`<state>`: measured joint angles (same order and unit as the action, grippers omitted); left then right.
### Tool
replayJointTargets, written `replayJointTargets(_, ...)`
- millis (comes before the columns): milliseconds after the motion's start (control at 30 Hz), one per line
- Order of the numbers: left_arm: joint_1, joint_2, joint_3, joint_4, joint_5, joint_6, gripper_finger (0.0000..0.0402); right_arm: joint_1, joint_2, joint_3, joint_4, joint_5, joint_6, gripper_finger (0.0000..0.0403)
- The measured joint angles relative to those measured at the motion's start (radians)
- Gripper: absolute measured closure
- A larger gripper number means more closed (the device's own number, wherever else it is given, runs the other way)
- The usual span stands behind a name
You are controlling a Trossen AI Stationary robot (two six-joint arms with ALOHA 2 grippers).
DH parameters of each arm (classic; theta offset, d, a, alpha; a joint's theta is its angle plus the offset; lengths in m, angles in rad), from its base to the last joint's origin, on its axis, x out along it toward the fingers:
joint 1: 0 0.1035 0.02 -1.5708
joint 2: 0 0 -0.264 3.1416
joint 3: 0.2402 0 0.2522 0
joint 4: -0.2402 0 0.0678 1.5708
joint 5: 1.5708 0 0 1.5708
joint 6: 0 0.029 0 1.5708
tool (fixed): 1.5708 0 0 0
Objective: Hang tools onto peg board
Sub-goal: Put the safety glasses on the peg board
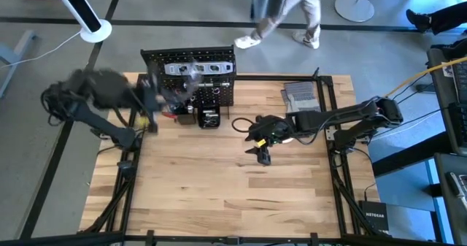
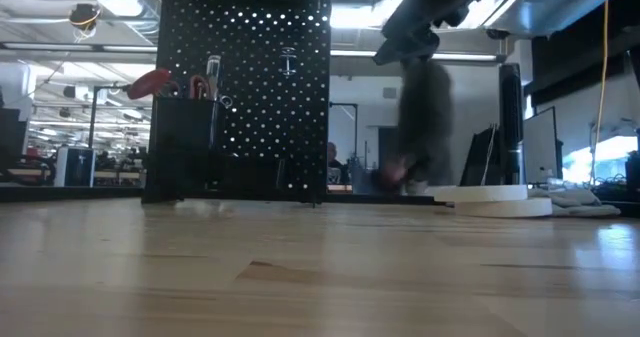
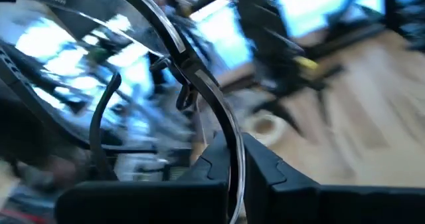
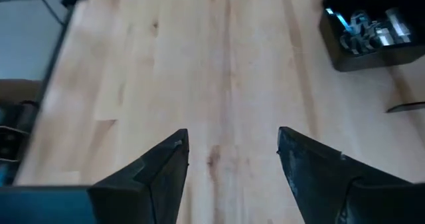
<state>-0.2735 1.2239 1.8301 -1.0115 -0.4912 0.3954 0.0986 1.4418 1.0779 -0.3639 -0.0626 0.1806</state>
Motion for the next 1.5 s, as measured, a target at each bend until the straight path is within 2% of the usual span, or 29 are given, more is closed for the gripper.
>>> replayJointTargets(100, 0.117, -0.004, 0.098, -0.011, 0.063, 0.085, 0.0399, 0.000, 0.010, 0.000, 0.001, 0.040, -0.030, 0.0171)
replayJointTargets(233, 0.261, -0.014, 0.132, -0.044, 0.180, 0.193, 0.0400, 0.000, 0.011, 0.000, 0.001, 0.100, -0.033, 0.0171)
replayJointTargets(433, 0.435, -0.012, 0.113, -0.077, 0.205, 0.321, 0.0400, 0.000, 0.011, 0.000, 0.003, 0.116, -0.034, 0.0171)
replayJointTargets(500, 0.478, -0.013, 0.107, -0.095, 0.218, 0.326, 0.0400, 0.000, 0.011, 0.000, 0.007, 0.124, -0.033, 0.0171)
replayJointTargets(833, 0.667, -0.003, 0.106, -0.246, 0.448, 0.289, 0.0400, 0.000, 0.011, 0.000, 0.031, 0.124, -0.031, 0.0171)
replayJointTargets(967, 0.716, 0.006, 0.106, -0.245, 0.516, 0.333, 0.0400, 0.000, 0.011, 0.000, 0.032, 0.123, -0.027, 0.0171)
replayJointTargets(1133, 0.760, 0.036, 0.106, -0.318, 0.526, 0.344, 0.0398, 0.000, 0.011, 0.000, 0.033, 0.123, -0.027, 0.0171)
replayJointTargets(1500, 0.774, 0.055, 0.107, -0.330, 0.562, 0.315, 0.0384, 0.000, 0.015, 0.000, 0.031, 0.123, -0.028, 0.0171)
